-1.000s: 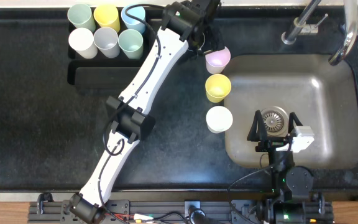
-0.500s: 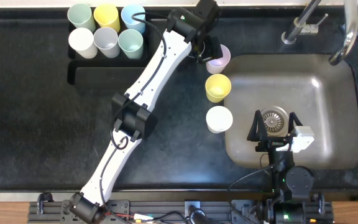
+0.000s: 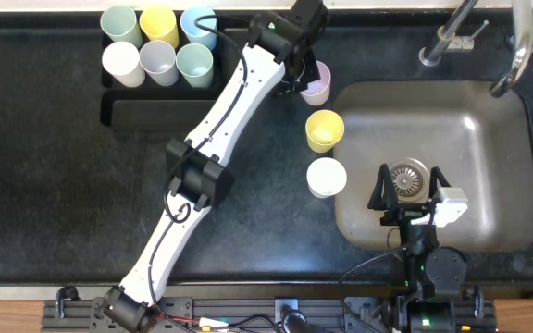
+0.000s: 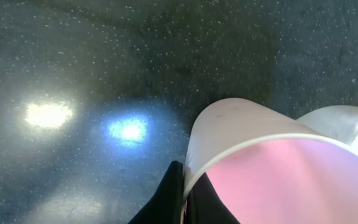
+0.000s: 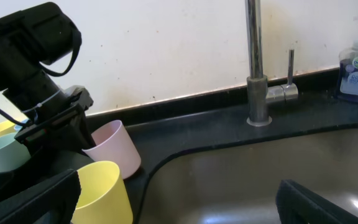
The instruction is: Store Cups
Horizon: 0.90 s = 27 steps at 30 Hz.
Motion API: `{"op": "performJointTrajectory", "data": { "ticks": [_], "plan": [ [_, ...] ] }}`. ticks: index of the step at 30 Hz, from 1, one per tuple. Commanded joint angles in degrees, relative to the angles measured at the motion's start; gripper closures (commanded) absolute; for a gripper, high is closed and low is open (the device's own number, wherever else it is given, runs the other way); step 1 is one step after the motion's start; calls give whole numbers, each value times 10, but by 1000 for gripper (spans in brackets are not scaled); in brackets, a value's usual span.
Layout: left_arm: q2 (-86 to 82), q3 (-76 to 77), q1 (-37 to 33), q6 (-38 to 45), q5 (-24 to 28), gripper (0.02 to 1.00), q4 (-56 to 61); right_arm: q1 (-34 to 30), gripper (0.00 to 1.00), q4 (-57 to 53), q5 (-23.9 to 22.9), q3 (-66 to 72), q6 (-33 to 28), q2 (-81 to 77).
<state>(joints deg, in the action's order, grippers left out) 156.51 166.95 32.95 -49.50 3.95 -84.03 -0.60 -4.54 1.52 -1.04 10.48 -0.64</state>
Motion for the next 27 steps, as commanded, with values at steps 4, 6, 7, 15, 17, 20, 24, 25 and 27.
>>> {"op": "performJointTrajectory", "data": {
  "ticks": [4, 6, 7, 15, 17, 20, 24, 25, 27],
  "plan": [
    [-44, 7, -21, -3, -26, 982, -6, 3, 3, 2, 3, 8, 2, 4],
    [-68, 7, -27, -3, -35, 982, -21, 3, 3, 2, 3, 8, 2, 4],
    [-82, 7, -30, -3, -42, 982, -31, 3, 3, 2, 3, 8, 2, 4],
    [-248, -2, -103, 20, -142, 980, -130, 3, 3, 2, 3, 8, 2, 4],
    [-291, -16, -137, 36, -152, 978, -130, 3, 3, 2, 3, 8, 2, 4],
    [-368, -94, -206, 45, -151, 978, -130, 3, 5, 2, 3, 8, 2, 4],
    [-473, -275, -301, 45, -150, 978, -130, 3, 3, 2, 3, 8, 2, 4],
    [-492, -317, -322, 44, -150, 978, -129, 3, 3, 2, 3, 8, 2, 4],
    [-528, -406, -363, 45, -149, 978, -114, 3, 3, 2, 3, 8, 2, 4]
  ]
}}
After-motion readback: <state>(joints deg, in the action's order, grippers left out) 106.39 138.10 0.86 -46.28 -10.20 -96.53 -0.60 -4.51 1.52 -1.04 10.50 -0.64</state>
